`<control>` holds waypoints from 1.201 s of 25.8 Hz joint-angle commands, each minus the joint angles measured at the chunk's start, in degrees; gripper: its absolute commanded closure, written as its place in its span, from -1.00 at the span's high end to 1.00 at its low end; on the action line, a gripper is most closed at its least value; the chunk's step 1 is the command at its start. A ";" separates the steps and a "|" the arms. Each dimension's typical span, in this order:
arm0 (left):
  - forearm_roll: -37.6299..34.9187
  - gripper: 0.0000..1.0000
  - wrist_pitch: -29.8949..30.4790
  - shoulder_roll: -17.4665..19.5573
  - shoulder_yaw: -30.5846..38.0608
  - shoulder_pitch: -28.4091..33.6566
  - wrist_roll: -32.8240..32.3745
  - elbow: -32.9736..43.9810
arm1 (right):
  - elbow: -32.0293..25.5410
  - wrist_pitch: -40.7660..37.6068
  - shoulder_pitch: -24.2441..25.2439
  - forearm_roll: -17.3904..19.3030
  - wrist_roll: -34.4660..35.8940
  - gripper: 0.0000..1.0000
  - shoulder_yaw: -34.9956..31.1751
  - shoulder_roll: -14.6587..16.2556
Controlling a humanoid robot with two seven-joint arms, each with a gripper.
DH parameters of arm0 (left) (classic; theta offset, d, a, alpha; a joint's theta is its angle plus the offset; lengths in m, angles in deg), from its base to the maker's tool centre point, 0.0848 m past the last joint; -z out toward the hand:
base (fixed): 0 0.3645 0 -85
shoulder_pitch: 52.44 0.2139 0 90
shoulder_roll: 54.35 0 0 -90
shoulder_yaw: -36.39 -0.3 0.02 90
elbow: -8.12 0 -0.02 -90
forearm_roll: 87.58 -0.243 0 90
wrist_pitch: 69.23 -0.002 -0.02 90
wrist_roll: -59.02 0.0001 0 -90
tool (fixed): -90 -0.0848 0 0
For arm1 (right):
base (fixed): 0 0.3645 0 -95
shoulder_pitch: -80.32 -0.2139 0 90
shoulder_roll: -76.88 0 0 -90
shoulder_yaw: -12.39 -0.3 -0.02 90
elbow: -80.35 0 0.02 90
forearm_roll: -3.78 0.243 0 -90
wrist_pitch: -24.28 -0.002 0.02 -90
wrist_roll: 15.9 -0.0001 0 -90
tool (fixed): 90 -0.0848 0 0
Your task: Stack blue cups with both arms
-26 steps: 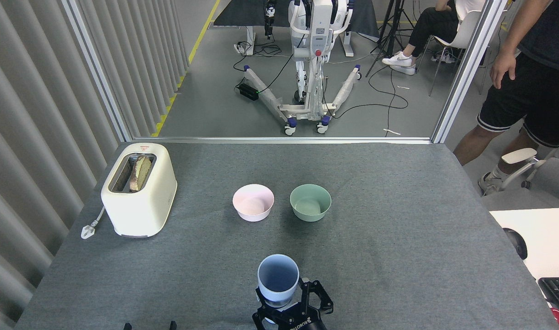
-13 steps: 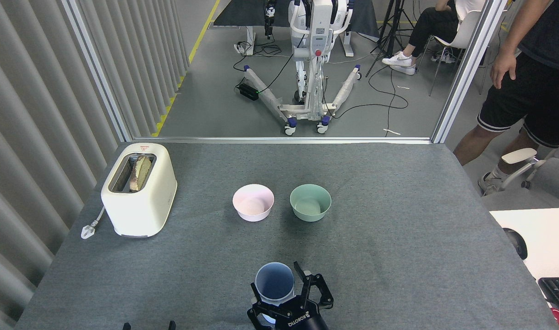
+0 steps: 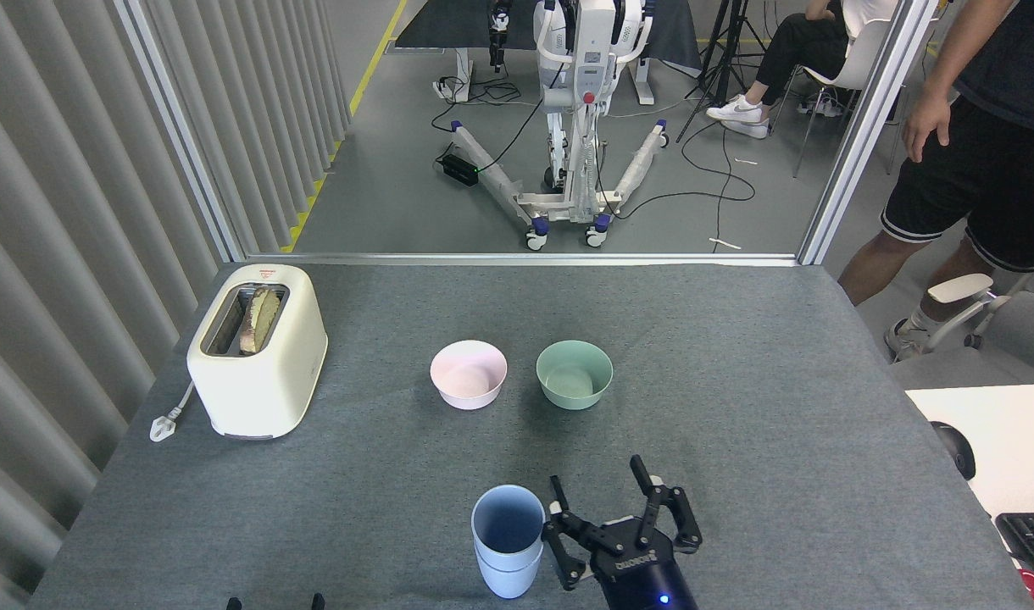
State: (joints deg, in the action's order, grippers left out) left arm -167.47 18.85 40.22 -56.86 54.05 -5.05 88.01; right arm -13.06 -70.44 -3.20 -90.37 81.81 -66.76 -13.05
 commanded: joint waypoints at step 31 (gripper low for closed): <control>-0.18 1.00 0.26 0.00 -0.53 0.91 0.62 2.90 | 7.90 -2.30 17.52 8.55 16.90 1.00 -10.67 4.42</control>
